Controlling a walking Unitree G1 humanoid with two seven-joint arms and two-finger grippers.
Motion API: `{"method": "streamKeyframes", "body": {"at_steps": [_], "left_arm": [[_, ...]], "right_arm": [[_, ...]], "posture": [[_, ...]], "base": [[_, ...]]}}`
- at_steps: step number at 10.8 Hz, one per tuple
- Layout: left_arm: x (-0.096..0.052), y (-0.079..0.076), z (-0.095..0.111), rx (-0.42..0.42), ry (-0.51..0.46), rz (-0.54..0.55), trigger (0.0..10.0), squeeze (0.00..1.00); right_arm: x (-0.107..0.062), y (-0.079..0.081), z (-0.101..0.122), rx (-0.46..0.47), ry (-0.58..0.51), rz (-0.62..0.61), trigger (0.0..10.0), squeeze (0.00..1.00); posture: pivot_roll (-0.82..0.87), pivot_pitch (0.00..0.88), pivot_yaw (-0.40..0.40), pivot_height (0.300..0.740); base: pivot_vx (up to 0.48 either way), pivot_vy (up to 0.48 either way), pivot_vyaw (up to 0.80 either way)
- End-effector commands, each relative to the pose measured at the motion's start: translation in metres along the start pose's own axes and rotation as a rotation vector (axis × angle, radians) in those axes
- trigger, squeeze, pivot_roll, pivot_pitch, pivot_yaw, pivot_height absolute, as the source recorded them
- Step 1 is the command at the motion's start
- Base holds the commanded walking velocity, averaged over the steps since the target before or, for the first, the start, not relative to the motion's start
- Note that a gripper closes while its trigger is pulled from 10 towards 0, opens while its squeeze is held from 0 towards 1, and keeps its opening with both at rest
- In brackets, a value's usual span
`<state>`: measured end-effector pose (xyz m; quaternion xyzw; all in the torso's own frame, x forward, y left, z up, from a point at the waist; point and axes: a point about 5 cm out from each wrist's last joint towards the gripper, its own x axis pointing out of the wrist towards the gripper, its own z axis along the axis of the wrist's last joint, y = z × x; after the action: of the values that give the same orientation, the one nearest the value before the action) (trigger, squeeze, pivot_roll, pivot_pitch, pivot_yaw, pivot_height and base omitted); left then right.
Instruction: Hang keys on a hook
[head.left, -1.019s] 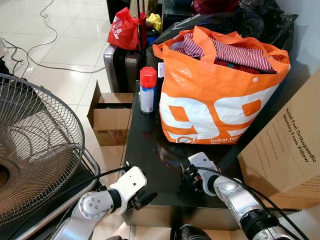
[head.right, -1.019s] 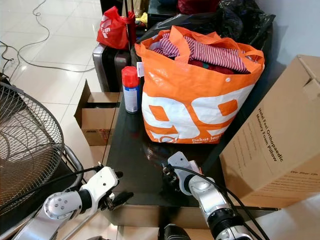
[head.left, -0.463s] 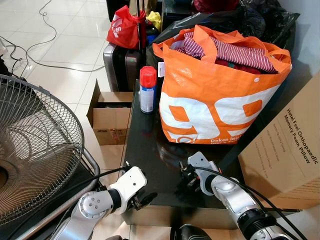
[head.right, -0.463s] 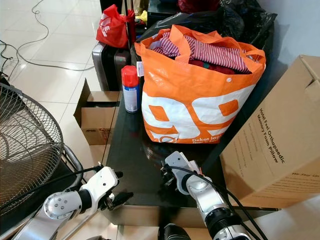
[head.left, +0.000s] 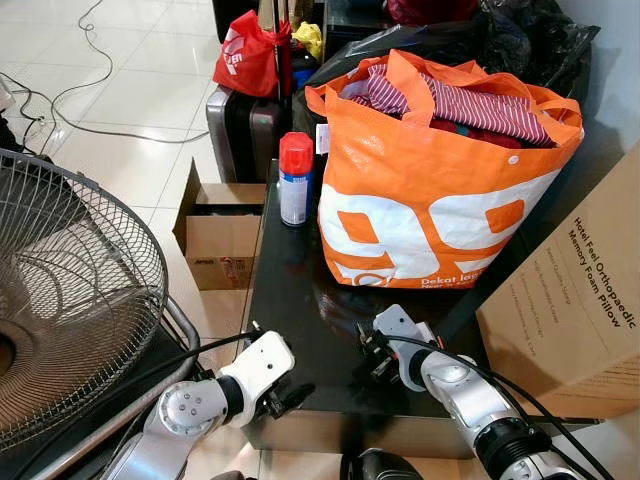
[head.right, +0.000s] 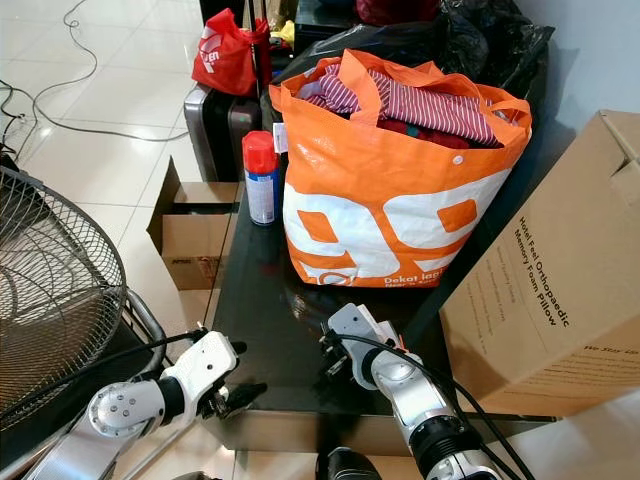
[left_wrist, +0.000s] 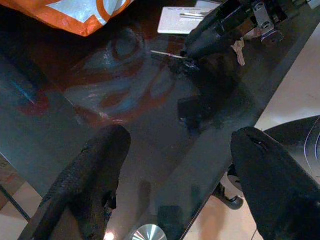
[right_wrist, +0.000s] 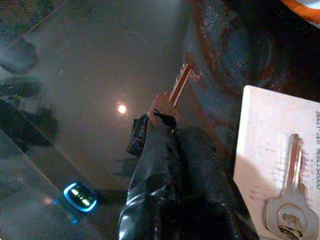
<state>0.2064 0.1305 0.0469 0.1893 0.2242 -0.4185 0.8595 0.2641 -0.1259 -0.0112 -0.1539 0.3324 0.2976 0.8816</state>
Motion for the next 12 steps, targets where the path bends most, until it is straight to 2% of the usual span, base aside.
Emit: {"method": "streamKeyframes", "body": {"at_steps": [1, 3, 5, 7, 9, 10, 11, 12], "left_arm": [[0.001, -0.002, 0.003, 0.009, -0.004, -0.008, 10.0, 0.00], [0.001, -0.003, 0.003, 0.010, -0.004, -0.004, 10.0, 0.00], [0.000, -0.004, 0.001, 0.012, -0.006, 0.026, 10.0, 0.00], [-0.001, -0.005, -0.001, 0.013, -0.006, 0.031, 10.0, 0.00], [-0.001, -0.006, -0.002, 0.012, -0.008, 0.030, 10.0, 0.00], [-0.001, -0.006, -0.001, 0.012, -0.008, 0.030, 10.0, 0.00], [-0.001, -0.005, 0.000, 0.011, -0.009, 0.032, 10.0, 0.00], [-0.001, -0.005, 0.000, 0.010, -0.010, 0.033, 10.0, 0.00]], "right_arm": [[-0.001, -0.001, -0.005, 0.008, 0.011, -0.002, 0.0, 0.00], [-0.003, -0.004, -0.002, 0.036, -0.024, 0.002, 0.0, 0.00], [-0.012, -0.010, 0.002, 0.092, -0.117, 0.028, 0.0, 0.00], [-0.021, -0.011, -0.002, 0.067, -0.131, 0.056, 0.0, 0.00], [-0.027, -0.001, -0.006, 0.028, -0.121, 0.152, 0.0, 0.00], [-0.024, -0.005, 0.003, 0.074, -0.151, 0.101, 10.0, 0.67], [-0.020, -0.006, 0.014, 0.118, -0.185, 0.087, 10.0, 1.00], [-0.017, -0.005, 0.021, 0.147, -0.192, 0.077, 10.0, 1.00]], "posture": [[-0.02, 0.098, -0.068, 0.740], [-0.02, 0.087, -0.068, 0.740], [-0.02, 0.062, -0.068, 0.740], [-0.02, 0.053, -0.067, 0.740], [-0.02, 0.052, -0.071, 0.740], [-0.02, 0.059, -0.071, 0.740], [-0.02, 0.070, -0.073, 0.740], [-0.02, 0.076, -0.073, 0.740]], "base": [[0.000, 0.000, 0.00], [0.000, 0.000, 0.00], [0.000, 0.000, 0.00], [0.000, 0.000, 0.00], [0.000, 0.000, 0.00], [0.000, 0.000, 0.00], [0.000, 0.000, 0.00], [0.000, 0.000, 0.00]]}}
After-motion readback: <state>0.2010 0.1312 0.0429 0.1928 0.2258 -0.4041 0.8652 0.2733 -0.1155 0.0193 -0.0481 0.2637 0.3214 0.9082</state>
